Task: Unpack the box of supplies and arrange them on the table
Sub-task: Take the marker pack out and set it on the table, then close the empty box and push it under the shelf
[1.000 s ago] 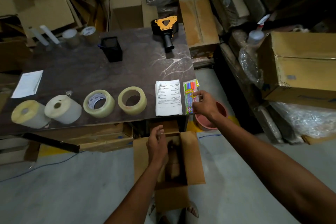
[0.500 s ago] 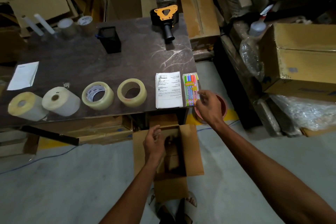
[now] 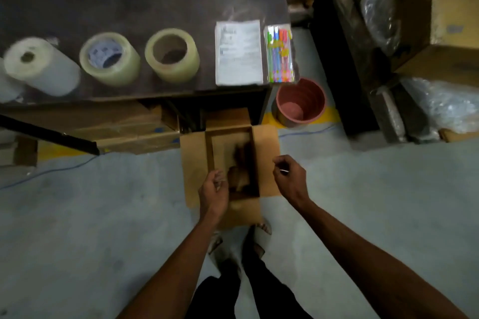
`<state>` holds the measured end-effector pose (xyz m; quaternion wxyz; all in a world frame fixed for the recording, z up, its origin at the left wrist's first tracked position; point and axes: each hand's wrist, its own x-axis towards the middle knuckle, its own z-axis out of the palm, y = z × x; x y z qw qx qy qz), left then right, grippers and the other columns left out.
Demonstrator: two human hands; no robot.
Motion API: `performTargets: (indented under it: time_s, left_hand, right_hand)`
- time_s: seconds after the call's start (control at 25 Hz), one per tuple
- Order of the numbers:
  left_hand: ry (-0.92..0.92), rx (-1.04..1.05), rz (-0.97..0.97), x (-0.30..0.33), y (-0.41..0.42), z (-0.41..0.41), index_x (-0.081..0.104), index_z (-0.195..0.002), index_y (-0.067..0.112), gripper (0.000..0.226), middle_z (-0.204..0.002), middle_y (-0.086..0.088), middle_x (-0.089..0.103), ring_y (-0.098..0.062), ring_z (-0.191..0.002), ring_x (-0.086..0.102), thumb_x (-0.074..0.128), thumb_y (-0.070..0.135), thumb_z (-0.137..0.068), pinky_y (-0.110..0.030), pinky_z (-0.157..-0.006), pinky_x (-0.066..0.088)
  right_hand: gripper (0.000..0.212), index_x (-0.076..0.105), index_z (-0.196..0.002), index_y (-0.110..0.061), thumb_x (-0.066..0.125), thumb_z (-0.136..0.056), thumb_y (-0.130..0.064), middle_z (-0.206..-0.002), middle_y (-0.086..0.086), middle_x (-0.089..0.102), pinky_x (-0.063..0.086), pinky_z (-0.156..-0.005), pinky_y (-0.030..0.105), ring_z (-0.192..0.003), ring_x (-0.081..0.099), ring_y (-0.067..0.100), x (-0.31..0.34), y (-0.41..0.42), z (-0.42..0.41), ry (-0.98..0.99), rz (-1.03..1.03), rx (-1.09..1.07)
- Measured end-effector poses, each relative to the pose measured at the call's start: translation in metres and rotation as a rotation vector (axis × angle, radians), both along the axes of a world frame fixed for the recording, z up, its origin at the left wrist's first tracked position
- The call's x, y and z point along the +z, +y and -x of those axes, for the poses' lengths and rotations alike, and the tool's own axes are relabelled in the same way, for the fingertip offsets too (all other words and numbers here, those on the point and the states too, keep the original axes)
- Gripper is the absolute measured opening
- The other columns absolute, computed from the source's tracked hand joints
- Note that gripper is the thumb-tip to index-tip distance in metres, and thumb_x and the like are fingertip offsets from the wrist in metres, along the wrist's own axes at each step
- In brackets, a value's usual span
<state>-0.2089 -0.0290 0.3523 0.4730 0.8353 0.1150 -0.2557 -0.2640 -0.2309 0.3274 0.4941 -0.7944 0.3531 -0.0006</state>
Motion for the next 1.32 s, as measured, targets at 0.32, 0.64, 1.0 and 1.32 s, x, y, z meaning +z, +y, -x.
performTargets:
  time_s: [0.32,0.64,1.0,1.32]
  left_hand:
    - [0.143,-0.049,-0.084,-0.135,0.055,0.071,0.062,-0.123,0.014,0.033,-0.104,0.003,0.063,-0.018,-0.1,0.062,0.052,0.005,-0.093,-0.023,-0.085,0.044]
    - [0.277,-0.15,-0.248,-0.277,0.111,0.114,0.055,-0.135,0.016,0.041,-0.125,-0.008,0.059,-0.007,-0.077,0.052,0.055,0.012,-0.094,-0.023,-0.08,0.042]
    - [0.504,0.072,-0.069,-0.349,0.106,0.118,0.057,-0.132,0.027,0.037,-0.14,-0.004,0.054,-0.026,-0.129,0.049,0.051,0.023,-0.095,-0.036,-0.097,0.042]
    - [0.523,0.366,0.07,-0.333,0.101,0.116,0.068,-0.099,0.022,0.015,-0.125,-0.006,0.059,-0.029,-0.119,0.054,0.055,0.018,-0.092,-0.054,-0.104,0.044]
  right_hand:
    - [0.028,0.069,-0.107,-0.008,0.059,-0.081,-0.002,-0.107,0.011,0.072,0.055,-0.086,0.035,-0.095,0.068,0.024,-0.159,0.055,0.082,0.381,-0.024,0.188]
    - [0.046,0.054,-0.129,-0.018,0.067,-0.086,-0.027,-0.129,0.015,0.056,0.044,-0.099,0.036,-0.122,0.052,0.031,-0.302,0.084,0.124,0.611,-0.06,0.343]
    - [0.063,0.06,-0.109,-0.034,0.062,-0.059,-0.071,-0.124,-0.002,0.058,0.053,-0.093,0.036,-0.124,0.045,0.017,-0.353,0.101,0.138,0.511,-0.053,0.34]
    - [0.042,0.057,-0.109,-0.03,0.079,-0.074,-0.033,-0.11,0.001,0.055,0.061,-0.079,0.039,-0.088,0.066,0.014,-0.327,0.09,0.144,0.395,-0.113,0.102]
